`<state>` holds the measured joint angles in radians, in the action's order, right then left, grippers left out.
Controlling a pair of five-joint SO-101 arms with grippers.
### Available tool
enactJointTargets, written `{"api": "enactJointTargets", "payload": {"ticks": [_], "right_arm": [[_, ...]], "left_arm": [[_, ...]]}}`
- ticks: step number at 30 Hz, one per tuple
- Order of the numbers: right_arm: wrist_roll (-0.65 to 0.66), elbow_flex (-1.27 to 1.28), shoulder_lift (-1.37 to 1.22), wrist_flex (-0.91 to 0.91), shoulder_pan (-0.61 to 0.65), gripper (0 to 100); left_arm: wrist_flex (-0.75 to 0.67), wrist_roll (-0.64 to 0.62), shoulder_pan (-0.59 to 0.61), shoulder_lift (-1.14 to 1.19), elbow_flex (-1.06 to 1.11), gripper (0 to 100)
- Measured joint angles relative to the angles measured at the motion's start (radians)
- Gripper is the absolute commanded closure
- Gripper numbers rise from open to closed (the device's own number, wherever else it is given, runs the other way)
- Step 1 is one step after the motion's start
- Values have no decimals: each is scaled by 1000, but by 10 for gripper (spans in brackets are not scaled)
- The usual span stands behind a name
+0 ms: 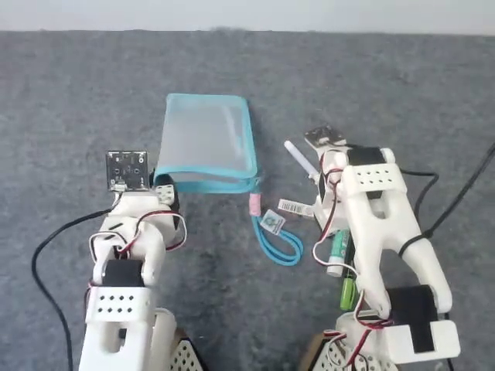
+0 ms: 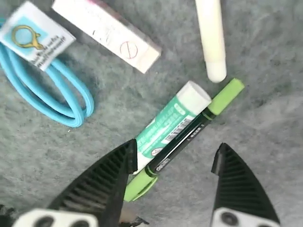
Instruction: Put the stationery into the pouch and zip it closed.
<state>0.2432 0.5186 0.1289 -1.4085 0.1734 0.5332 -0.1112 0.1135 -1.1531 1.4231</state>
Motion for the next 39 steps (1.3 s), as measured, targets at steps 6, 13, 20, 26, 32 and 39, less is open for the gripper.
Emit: {"api": "enactJointTargets", "payload": {"ticks": [6,13,20,26,32,39], "right_arm": [[-25,84,0,44,0,753],[-31,180,0,152,-31,754],[-32,282,0,269,-115,966],[-32,322,8,354,-117,986],[-32,302,6,390,-117,987],[-31,-26,-94,290,-106,987]], "left_arm": [[0,0,5,0,0,988],[0,-2,5,0,0,988],[0,-2,5,0,0,988],[0,-2,5,0,0,988],[0,-2,5,0,0,988],[0,-2,5,0,0,988]]}}
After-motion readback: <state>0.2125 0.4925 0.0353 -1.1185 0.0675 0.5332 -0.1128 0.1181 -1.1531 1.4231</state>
